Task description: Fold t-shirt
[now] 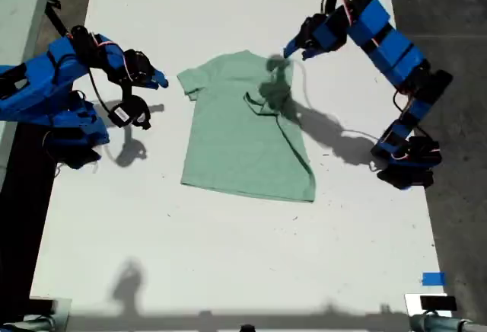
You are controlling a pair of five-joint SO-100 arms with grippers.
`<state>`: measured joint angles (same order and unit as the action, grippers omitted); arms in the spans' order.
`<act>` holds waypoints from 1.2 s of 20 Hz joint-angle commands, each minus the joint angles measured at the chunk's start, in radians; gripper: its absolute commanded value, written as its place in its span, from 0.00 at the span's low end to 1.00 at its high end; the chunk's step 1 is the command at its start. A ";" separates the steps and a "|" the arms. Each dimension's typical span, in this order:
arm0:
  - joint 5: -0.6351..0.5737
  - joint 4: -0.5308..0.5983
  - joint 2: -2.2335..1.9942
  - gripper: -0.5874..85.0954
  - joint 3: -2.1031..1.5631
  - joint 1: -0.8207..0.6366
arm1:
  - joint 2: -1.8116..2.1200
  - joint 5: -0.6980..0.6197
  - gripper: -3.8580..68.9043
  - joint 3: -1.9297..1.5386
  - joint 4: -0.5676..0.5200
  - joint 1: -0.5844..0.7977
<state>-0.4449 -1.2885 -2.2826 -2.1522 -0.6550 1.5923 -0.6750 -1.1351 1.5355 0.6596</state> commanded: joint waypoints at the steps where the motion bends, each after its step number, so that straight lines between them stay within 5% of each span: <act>1: -0.048 0.037 0.120 0.22 0.106 -0.032 | 0.291 0.006 0.30 -0.310 -0.069 -0.008; 11: -0.337 0.003 0.601 0.36 0.541 -0.235 | 0.641 0.110 0.30 -0.756 -0.163 -0.063; 17: -0.356 0.097 0.916 0.37 0.627 -0.279 | 0.724 0.121 0.29 -0.850 -0.190 -0.063; 24: -0.354 0.044 1.233 0.36 0.834 -0.327 | 0.788 0.126 0.27 -0.905 -0.199 -0.061</act>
<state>-0.7915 -1.1965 -1.0876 -1.4404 -0.9541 2.3409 -0.5614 -2.0479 1.3714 0.6090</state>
